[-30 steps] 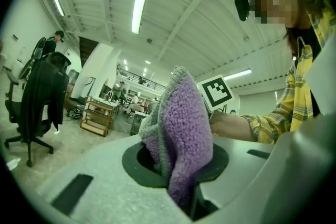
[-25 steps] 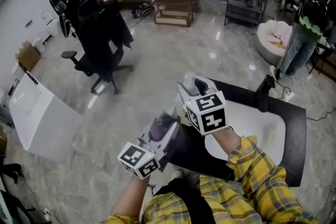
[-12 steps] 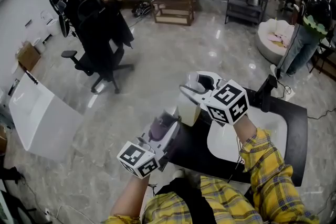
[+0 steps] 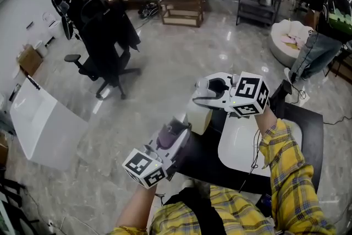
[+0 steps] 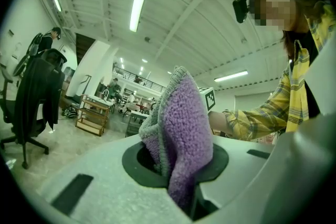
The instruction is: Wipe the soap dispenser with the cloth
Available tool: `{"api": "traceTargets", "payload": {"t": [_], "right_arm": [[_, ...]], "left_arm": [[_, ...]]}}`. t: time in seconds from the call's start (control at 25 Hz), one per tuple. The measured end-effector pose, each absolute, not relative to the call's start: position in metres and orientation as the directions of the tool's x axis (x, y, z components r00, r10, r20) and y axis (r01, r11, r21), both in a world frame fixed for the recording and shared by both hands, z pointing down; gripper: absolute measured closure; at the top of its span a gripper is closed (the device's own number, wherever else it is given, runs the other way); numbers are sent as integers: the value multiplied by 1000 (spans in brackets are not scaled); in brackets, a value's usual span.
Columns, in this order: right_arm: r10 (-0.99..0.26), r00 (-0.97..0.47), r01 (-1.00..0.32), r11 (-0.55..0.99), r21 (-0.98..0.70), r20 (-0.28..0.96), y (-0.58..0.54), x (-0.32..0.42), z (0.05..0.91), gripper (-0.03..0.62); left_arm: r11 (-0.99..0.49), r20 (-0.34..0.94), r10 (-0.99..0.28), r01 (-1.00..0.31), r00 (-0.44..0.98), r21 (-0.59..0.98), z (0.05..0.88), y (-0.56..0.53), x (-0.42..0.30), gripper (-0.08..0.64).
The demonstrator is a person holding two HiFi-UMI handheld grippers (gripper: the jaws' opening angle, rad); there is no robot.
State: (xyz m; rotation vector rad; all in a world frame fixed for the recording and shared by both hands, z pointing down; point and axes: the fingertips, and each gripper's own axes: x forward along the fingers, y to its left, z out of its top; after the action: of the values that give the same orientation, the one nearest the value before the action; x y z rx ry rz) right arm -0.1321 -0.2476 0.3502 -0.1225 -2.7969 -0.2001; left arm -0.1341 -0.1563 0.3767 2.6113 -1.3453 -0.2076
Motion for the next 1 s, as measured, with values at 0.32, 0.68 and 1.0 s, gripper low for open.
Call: {"api": "traceTargets", "payload": {"t": [0.32,0.68,1.0], "right_arm": [[-97,-952,-84,995,60,292,-256,-134,349,423],[-479,-832,-489,871,39,281,-273,-126,348,423],[-714,-667,-727,686,21,215,-278,-118,347,423]], "left_arm": [[-551,-24,-826,-799,563,242,380,-160,-136,499],[-559,-17,-820,-796,572,232,380,-161,-128,499],[-547,-23,-830,-804,558,231,379,-160,-128,499]]}}
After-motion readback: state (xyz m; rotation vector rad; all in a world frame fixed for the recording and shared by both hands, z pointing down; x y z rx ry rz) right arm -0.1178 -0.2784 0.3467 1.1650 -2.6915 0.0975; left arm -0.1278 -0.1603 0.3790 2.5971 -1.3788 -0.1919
